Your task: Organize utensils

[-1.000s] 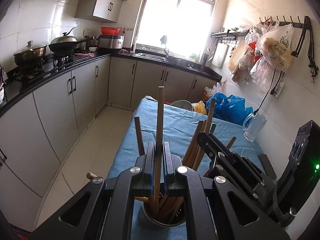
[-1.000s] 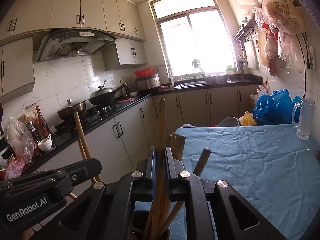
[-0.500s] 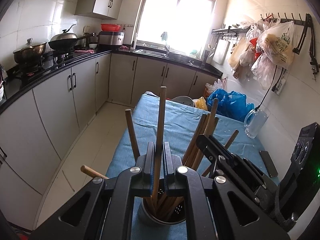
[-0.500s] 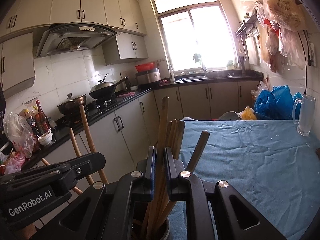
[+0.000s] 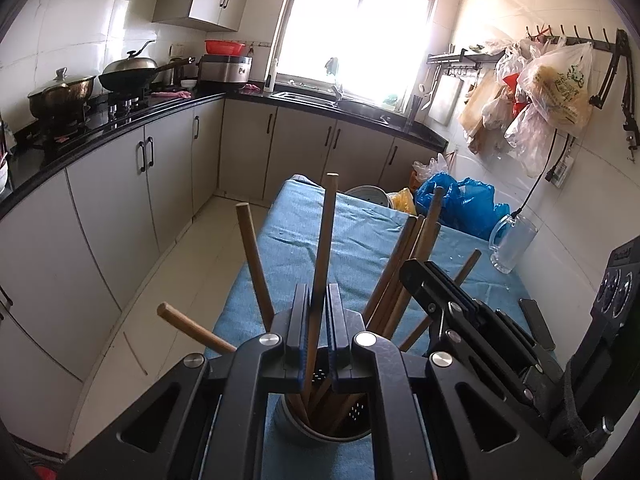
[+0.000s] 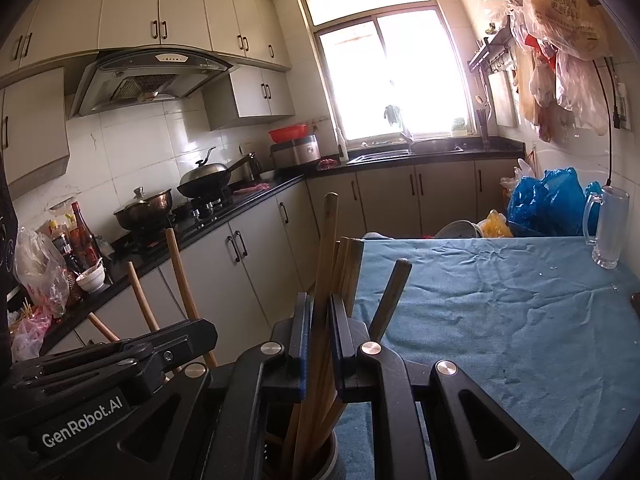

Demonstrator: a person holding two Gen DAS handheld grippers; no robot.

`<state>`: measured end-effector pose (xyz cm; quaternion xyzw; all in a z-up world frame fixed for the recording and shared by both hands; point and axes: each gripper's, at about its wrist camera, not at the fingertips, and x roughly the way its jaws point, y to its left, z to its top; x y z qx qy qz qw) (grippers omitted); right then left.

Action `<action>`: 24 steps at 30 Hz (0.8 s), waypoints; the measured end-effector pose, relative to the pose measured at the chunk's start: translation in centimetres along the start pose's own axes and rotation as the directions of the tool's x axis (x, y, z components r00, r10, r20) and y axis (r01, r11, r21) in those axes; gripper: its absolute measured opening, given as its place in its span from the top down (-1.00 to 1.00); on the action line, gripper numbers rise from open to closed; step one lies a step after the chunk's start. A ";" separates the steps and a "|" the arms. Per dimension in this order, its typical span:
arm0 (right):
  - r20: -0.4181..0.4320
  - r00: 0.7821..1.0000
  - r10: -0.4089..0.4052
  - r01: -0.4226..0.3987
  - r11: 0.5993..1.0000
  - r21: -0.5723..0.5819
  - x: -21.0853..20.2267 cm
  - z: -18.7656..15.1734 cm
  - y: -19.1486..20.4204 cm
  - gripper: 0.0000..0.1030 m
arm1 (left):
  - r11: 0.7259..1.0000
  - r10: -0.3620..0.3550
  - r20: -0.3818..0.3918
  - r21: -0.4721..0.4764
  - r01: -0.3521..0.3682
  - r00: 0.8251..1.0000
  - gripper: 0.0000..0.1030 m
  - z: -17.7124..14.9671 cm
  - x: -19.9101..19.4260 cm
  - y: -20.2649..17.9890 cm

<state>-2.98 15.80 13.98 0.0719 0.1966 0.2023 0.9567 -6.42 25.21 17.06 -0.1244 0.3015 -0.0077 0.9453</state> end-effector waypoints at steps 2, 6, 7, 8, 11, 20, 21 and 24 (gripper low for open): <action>0.006 1.000 -0.001 0.001 1.000 0.004 -0.2 0.1 0.0 0.61 | 1.000 -0.005 0.002 -0.010 0.005 1.000 0.86 -0.1 -0.2 0.2; 0.030 1.000 -0.007 0.006 1.000 0.019 -0.9 0.4 -0.4 0.35 | 1.000 -0.010 0.014 -0.015 0.010 1.000 0.85 -0.2 -1.1 0.2; 0.034 0.999 -0.009 0.008 1.000 0.021 -1.1 0.4 -0.6 0.35 | 1.000 -0.012 0.015 -0.015 0.012 1.000 0.85 -0.2 -1.3 0.1; 0.038 0.999 -0.010 0.009 1.000 0.024 -1.3 0.5 -0.7 0.34 | 1.000 -0.015 0.015 -0.016 0.015 1.000 0.85 -0.2 -1.6 0.1; 0.054 0.998 -0.017 0.015 0.999 0.036 -2.2 0.8 -1.3 0.22 | 0.999 -0.026 0.019 -0.020 0.026 0.999 0.57 -0.2 -2.4 -0.2; 0.083 0.995 -0.055 0.048 0.996 0.081 -5.2 0.8 -3.3 0.07 | 0.999 -0.037 0.058 -0.009 0.037 0.998 0.13 -0.6 -5.2 -1.6; 0.083 0.995 -0.057 0.050 0.995 0.084 -5.4 0.7 -3.4 0.07 | 0.999 -0.035 0.059 -0.005 0.035 0.998 0.12 -0.6 -5.4 -1.8; 0.088 0.994 -0.064 0.055 0.994 0.092 -6.3 0.5 -3.8 0.06 | 0.999 -0.035 0.058 -0.002 0.035 0.998 0.05 -1.0 -6.2 -2.4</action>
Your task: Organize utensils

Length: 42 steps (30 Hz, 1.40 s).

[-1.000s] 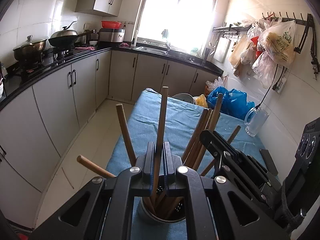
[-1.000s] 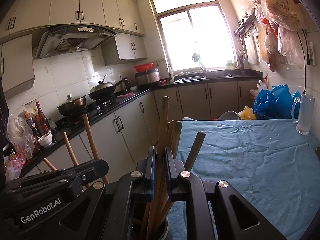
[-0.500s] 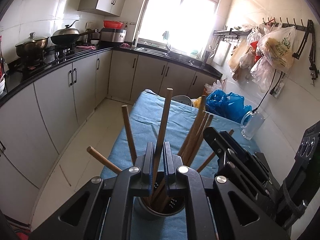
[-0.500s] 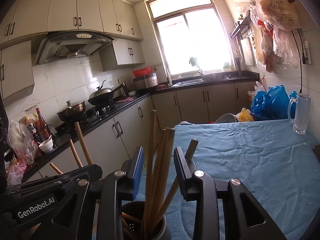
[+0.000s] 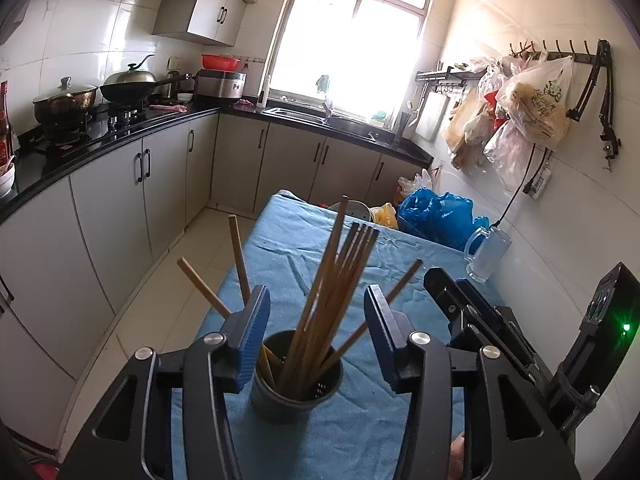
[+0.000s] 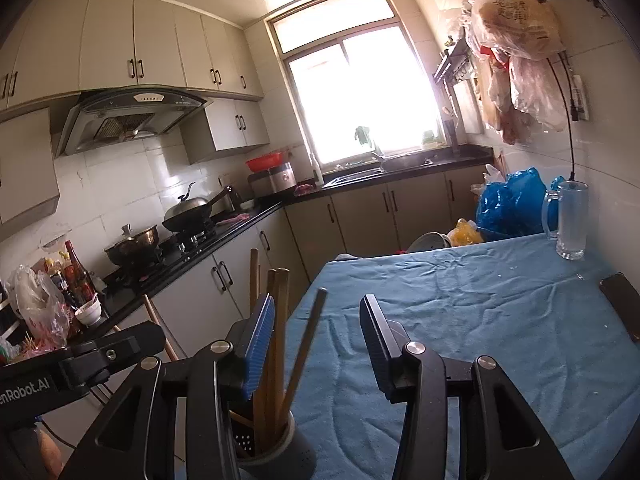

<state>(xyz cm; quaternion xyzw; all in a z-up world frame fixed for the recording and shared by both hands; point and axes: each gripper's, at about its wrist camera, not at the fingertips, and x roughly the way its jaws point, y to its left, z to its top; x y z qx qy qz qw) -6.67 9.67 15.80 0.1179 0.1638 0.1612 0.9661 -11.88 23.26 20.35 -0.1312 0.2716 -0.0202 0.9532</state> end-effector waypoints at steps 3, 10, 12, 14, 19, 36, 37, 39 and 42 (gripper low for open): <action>0.005 1.000 -0.007 0.007 1.000 0.005 -1.0 -0.2 -0.5 -0.03 | 1.000 0.003 0.007 0.001 -0.003 1.000 -0.08 -0.4 -0.9 -0.6; -0.011 0.999 -0.032 0.032 0.999 0.023 -3.1 -1.2 -1.9 -0.15 | 1.000 0.021 0.022 0.008 -0.021 1.000 -0.38 -2.1 -2.8 -1.9; -0.025 0.999 -0.041 0.041 0.999 0.025 -3.6 -1.6 -2.2 -0.21 | 0.999 0.031 0.019 0.011 -0.031 0.999 -0.49 -2.7 -3.0 -2.3; -0.040 0.998 -0.045 0.046 0.999 0.026 -4.2 -2.1 -2.5 -0.24 | 0.998 0.058 0.026 0.020 -0.059 0.998 -0.59 -3.3 -3.2 -2.7; -0.055 0.997 -0.056 0.057 0.998 0.016 -5.5 -2.8 -2.6 -0.33 | 0.975 0.206 0.143 0.052 -0.215 0.968 -0.87 -4.8 -5.0 -3.5; -0.043 0.993 -0.113 0.109 0.990 -0.084 -9.5 -7.0 -1.8 -0.55 | 0.883 0.426 0.316 0.057 -0.465 0.848 -1.00 -9.9 -9.6 -1.8; -0.038 0.992 -0.119 0.115 0.989 -0.095 -9.7 -7.2 -1.8 -0.56 | 0.885 0.422 0.296 0.067 -0.460 0.857 -1.00 -10.1 -9.0 -1.8; -0.029 0.991 -0.133 0.128 0.985 -0.113 -10.0 -7.5 -1.8 -0.59 | 0.885 0.425 0.249 0.088 -0.457 0.870 -1.00 -10.5 -7.9 -1.8; -0.024 0.989 -0.149 0.144 0.980 -0.134 -10.1 -7.8 -1.9 -0.63 | 0.885 0.428 0.195 0.108 -0.453 0.883 -1.00 -11.2 -6.4 -1.6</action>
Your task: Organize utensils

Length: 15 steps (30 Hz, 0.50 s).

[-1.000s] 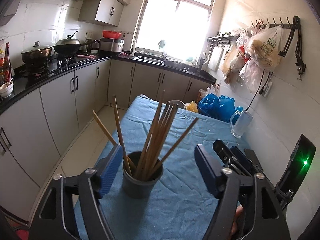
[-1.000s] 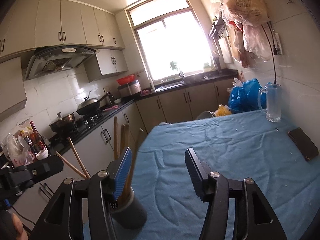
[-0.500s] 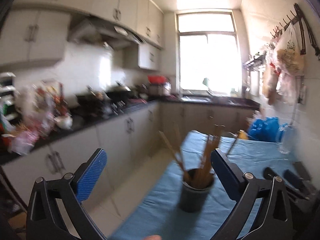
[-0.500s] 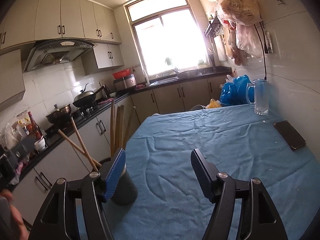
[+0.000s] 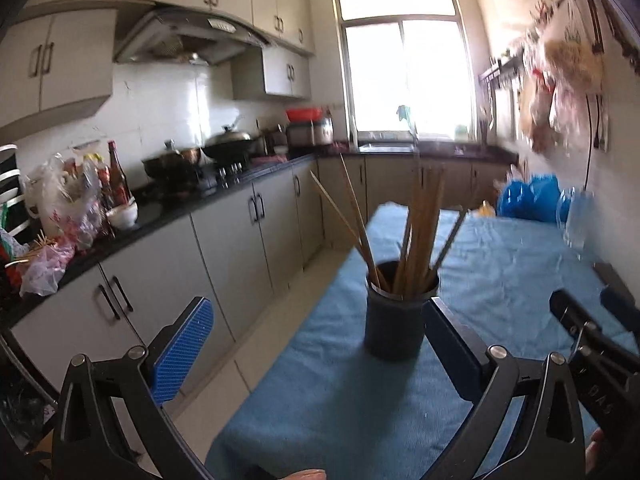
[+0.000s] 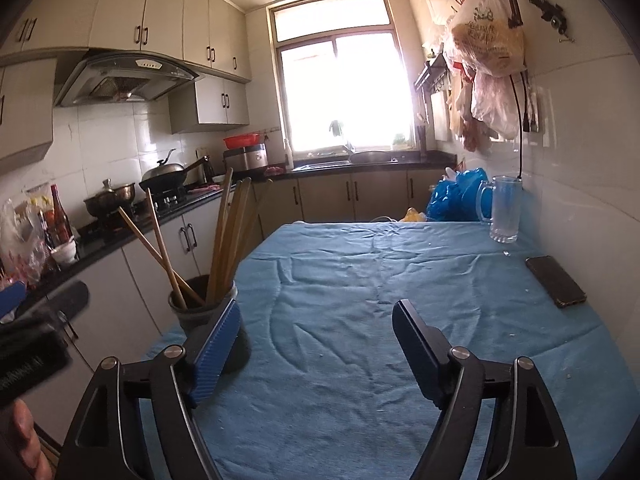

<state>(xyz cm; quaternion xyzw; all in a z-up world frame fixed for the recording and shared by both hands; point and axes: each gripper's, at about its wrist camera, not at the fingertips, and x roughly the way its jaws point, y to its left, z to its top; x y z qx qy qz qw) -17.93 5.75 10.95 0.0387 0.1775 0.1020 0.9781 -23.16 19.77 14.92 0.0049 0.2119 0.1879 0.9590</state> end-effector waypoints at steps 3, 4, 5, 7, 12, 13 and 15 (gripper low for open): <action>-0.008 1.000 -0.002 0.002 1.000 -0.002 0.2 -0.5 -0.3 -0.65 | 1.000 -0.009 -0.034 0.001 0.009 0.999 -1.00 -0.6 0.8 -0.4; -0.009 1.000 -0.002 0.002 1.000 -0.003 0.3 -0.6 -0.3 -0.65 | 1.000 -0.013 -0.044 0.000 0.013 0.999 -1.00 -0.9 1.1 -0.5; -0.013 1.000 -0.003 0.003 1.000 -0.005 0.4 -0.8 -0.4 -0.65 | 1.000 -0.018 -0.055 -0.001 0.018 0.998 -1.00 -1.0 1.4 -0.5; -0.016 1.000 -0.011 0.010 1.000 -0.013 0.6 -1.0 -0.4 -0.65 | 1.000 -0.026 -0.079 -0.005 0.026 0.997 -1.00 -1.3 2.0 -0.6; -0.028 0.999 -0.018 0.017 0.999 -0.029 1.1 -1.6 -0.2 -0.68 | 0.999 -0.035 -0.130 -0.015 0.034 0.991 -1.00 -1.8 3.1 -0.5; -0.031 0.999 -0.018 0.017 0.999 -0.031 1.2 -1.6 -0.2 -0.68 | 0.999 -0.037 -0.136 -0.016 0.035 0.990 -1.00 -1.9 3.2 -0.5; -0.042 0.999 -0.020 0.018 0.999 -0.037 1.5 -1.9 -0.1 -0.69 | 0.999 -0.040 -0.149 -0.018 0.037 0.988 -1.00 -2.1 3.6 -0.5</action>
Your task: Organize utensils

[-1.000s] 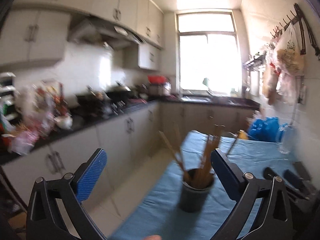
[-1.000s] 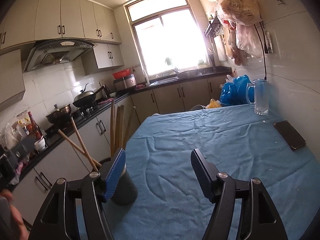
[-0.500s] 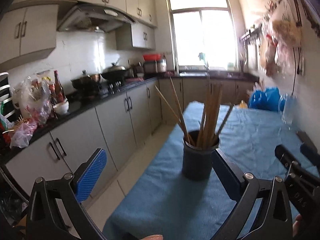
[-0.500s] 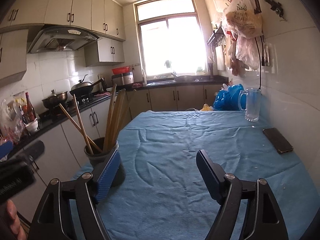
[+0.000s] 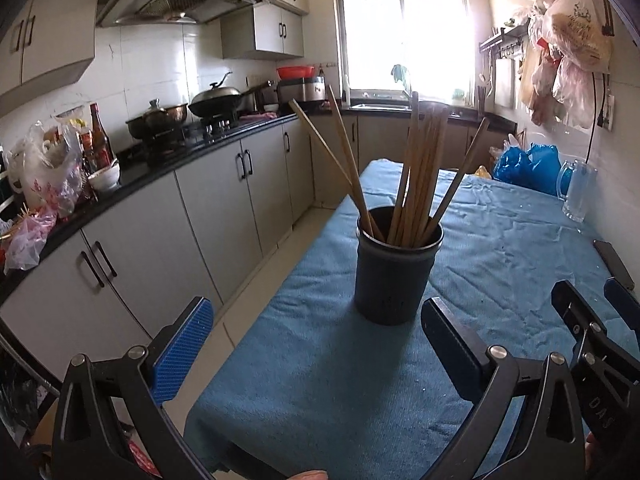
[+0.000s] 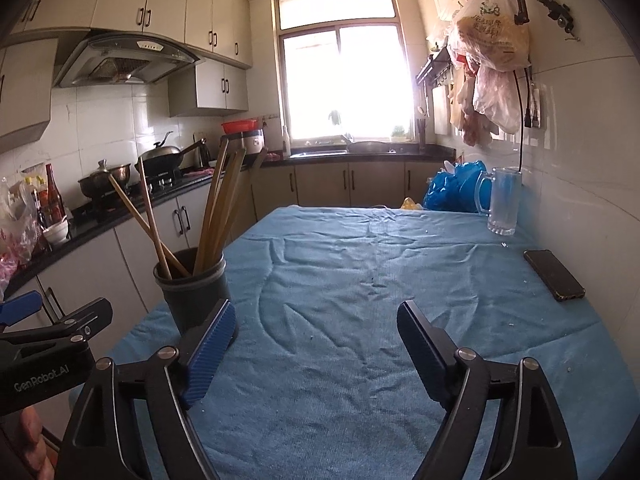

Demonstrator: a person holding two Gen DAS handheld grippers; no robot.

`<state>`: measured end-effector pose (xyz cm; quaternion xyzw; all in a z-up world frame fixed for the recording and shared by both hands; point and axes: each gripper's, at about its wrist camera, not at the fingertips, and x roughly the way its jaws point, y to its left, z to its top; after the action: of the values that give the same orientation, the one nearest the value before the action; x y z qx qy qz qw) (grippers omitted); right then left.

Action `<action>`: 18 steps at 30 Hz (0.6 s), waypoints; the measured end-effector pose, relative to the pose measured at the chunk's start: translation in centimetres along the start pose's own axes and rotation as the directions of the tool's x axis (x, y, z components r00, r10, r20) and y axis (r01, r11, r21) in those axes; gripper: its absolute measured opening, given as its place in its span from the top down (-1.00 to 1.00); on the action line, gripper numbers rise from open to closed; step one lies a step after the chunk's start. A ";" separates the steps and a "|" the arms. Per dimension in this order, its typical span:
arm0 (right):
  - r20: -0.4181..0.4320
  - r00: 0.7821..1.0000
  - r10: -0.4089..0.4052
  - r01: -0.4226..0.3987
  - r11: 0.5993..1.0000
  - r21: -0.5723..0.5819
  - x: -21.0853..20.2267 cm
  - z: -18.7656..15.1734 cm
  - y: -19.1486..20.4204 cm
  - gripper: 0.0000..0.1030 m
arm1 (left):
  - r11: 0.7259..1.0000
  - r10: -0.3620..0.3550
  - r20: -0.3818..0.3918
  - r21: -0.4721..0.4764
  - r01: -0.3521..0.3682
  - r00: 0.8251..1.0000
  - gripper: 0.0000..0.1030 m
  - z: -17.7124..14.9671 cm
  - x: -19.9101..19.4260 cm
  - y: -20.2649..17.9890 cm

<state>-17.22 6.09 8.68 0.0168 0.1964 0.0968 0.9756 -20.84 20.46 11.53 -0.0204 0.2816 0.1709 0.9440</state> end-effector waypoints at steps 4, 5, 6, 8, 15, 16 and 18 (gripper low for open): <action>-0.019 1.000 0.001 -0.001 1.000 -0.016 0.5 -0.3 0.4 -0.69 | 1.000 -0.005 -0.018 0.001 0.005 1.000 -1.00 -0.2 0.4 0.1; -0.023 1.000 0.002 -0.003 1.000 -0.020 0.5 -0.4 0.6 -0.70 | 1.000 -0.003 -0.020 0.001 0.004 1.000 -1.00 -0.3 0.4 0.1; -0.026 1.000 0.003 -0.004 1.000 -0.025 0.6 -0.5 0.7 -0.71 | 1.000 0.000 -0.023 0.003 0.000 1.000 -1.00 -0.3 0.5 0.1; -0.031 1.000 0.004 -0.005 0.999 -0.033 0.7 -0.6 1.0 -0.72 | 1.000 0.003 -0.031 0.007 -0.002 1.000 -1.00 -0.5 0.7 0.0; -0.040 0.999 -0.005 0.004 0.999 -0.042 1.0 -0.8 1.0 -0.73 | 1.000 0.004 -0.039 0.009 -0.003 0.999 -1.00 -0.8 0.9 -0.1; -0.041 0.999 -0.007 0.005 0.999 -0.040 1.0 -0.8 1.0 -0.73 | 1.000 0.003 -0.039 0.009 -0.003 0.999 -1.00 -0.8 0.9 -0.1; -0.041 0.999 -0.009 0.007 0.999 -0.039 0.9 -0.8 0.9 -0.73 | 1.000 0.003 -0.040 0.009 -0.002 0.999 -1.00 -0.8 0.9 -0.1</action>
<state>-16.85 7.19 7.66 -0.0047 0.2147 0.0971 0.9718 -20.50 20.54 10.37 -0.0191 0.3014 0.1703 0.9380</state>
